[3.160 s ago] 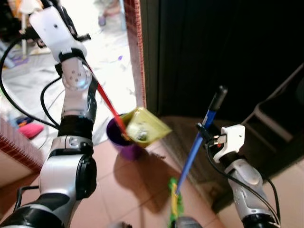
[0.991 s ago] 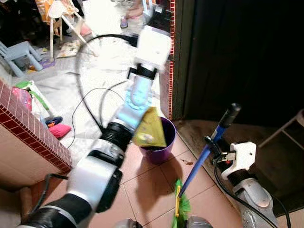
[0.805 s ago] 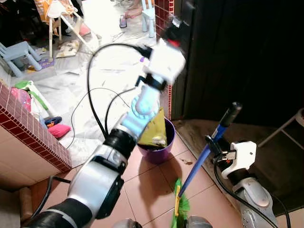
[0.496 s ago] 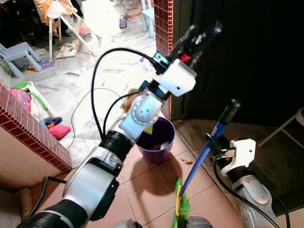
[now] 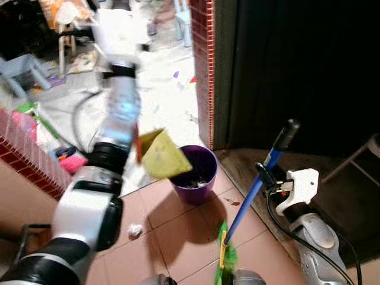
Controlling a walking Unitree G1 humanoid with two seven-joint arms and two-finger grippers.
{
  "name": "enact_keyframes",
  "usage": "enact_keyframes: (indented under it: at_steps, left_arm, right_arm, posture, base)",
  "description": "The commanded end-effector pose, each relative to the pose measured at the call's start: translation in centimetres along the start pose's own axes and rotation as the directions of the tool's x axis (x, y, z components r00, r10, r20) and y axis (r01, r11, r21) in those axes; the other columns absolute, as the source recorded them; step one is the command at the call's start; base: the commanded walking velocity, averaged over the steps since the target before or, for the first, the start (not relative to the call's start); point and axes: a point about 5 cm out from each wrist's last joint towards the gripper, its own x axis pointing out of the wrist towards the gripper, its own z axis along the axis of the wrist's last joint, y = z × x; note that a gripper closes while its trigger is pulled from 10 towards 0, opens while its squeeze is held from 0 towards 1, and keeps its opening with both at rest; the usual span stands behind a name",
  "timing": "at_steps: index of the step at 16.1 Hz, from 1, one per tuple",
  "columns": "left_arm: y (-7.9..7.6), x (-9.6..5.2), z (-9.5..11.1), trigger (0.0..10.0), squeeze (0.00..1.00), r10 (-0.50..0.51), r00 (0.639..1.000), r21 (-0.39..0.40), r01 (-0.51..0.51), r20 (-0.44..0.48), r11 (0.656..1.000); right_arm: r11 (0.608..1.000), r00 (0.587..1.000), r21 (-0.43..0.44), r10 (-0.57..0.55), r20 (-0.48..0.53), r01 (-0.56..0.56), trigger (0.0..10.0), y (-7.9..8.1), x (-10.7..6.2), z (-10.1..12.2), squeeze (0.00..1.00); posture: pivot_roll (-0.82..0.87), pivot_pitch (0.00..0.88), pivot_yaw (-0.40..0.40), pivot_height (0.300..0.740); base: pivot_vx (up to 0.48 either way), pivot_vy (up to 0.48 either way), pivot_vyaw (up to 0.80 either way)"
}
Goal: Sweep floor
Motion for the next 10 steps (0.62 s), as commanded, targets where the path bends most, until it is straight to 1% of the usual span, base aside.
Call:
enact_keyframes:
  at_steps: [1, 2, 4, 5, 6, 8, 9, 10]
  left_arm:
    - [1.9, 1.4, 2.4, 10.0, 0.00, 0.061, 0.990, 0.038, -0.066, 0.128, 0.997]
    - [3.5, 1.6, 2.7, 10.0, 0.00, 0.090, 0.984, 0.109, -0.107, 0.152, 0.988]
    - [4.8, 1.1, 2.9, 10.0, 0.00, 0.098, 0.979, 0.205, -0.135, 0.179, 0.970]
    - [5.1, -0.2, 2.5, 10.0, 0.00, 0.066, 0.983, 0.266, -0.110, 0.169, 0.958]
    - [4.9, -1.8, 1.1, 10.0, 0.00, 0.055, 0.994, 0.259, -0.077, 0.094, 0.963]
    - [3.9, -4.4, -1.1, 10.0, 0.00, 0.025, 0.999, 0.239, -0.019, -0.024, 0.971]
    - [2.8, -7.1, -2.8, 10.0, 0.00, -0.005, 0.991, 0.218, 0.033, -0.131, 0.975]
    - [2.4, -8.8, -3.7, 10.0, 0.00, -0.007, 0.982, 0.199, 0.046, -0.190, 0.979]
  right_arm:
    - [1.000, 1.000, -0.013, 0.017, 0.004, -0.017, 10.0, 0.2, 0.3, 0.1, 0.00]
    - [1.000, 1.000, -0.013, 0.025, 0.002, -0.025, 10.0, 0.3, 0.5, 0.0, 0.00]
    - [0.999, 0.999, -0.014, 0.037, -0.003, -0.037, 10.0, 0.2, 0.8, -0.1, 0.00]
    - [0.999, 0.999, -0.015, 0.046, -0.006, -0.046, 10.0, 0.2, 1.0, -0.2, 0.00]
    - [0.998, 0.999, -0.018, 0.053, -0.009, -0.054, 10.0, 0.2, 1.2, -0.2, 0.00]
    - [0.998, 0.998, -0.020, 0.058, -0.007, -0.058, 10.0, 0.3, 1.7, 0.0, 0.00]
    - [0.998, 0.998, -0.021, 0.062, 0.001, -0.062, 10.0, 0.4, 2.2, 0.3, 0.00]
    - [0.998, 0.998, -0.020, 0.066, 0.006, -0.066, 10.0, 0.4, 2.5, 0.3, 0.00]
  posture:
    - [-0.20, 0.000, 0.100, 0.740]
    - [-0.18, 0.000, 0.089, 0.740]
    - [-0.16, 0.000, 0.075, 0.740]
    - [-0.15, 0.000, 0.067, 0.740]
    - [-0.15, 0.000, 0.060, 0.740]
    - [-0.15, 0.000, 0.055, 0.740]
    - [-0.15, 0.000, 0.053, 0.740]
    - [-0.15, 0.000, 0.051, 0.740]
  base:
    - [0.000, 0.000, 0.00]
    - [0.000, 0.000, 0.00]
    - [0.000, 0.000, 0.00]
    - [0.000, 0.000, 0.00]
    - [0.000, 0.000, 0.00]
    - [0.000, 0.000, 0.00]
    - [0.000, 0.000, 0.00]
    - [0.000, 0.000, 0.00]
